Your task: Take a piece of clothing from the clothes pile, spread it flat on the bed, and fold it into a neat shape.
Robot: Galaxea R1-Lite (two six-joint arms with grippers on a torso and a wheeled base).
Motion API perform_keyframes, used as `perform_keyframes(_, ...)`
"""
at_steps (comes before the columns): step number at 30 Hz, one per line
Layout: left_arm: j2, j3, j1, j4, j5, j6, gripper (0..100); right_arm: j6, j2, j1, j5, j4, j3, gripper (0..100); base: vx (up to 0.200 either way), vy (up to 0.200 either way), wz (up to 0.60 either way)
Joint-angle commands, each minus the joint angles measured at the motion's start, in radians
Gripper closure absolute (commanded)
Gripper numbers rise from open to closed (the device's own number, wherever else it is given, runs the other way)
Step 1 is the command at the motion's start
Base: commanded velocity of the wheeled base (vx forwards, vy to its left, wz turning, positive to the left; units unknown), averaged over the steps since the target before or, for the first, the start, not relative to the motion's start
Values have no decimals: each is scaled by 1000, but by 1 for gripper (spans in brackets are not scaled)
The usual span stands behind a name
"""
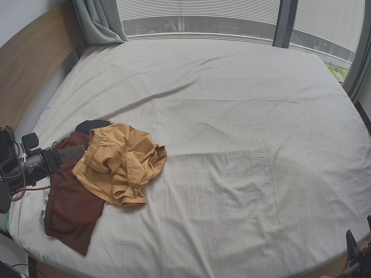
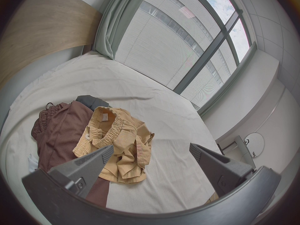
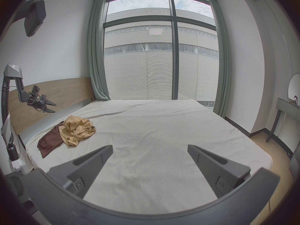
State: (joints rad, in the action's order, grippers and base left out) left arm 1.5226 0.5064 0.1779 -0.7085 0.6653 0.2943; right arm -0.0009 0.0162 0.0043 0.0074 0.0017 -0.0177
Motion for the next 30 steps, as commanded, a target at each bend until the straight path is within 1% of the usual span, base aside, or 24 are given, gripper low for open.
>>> perform_keyframes(1,67,37,5,-2,8,-1,0,-1,-16,0,0,0,16,0,0,0,0)
perform_keyframes(18,280,195,-9,-71,22,0,0,-1,-16,0,2,0,18,0,0,0,0)
perform_keyframes(24,338,258,-15,-71,22,0,0,-2,-16,0,2,0,18,0,0,0,0)
perform_keyframes(30,401,331,-14,-68,62,2,0,-2,-16,-1,2,0,18,0,0,0,0)
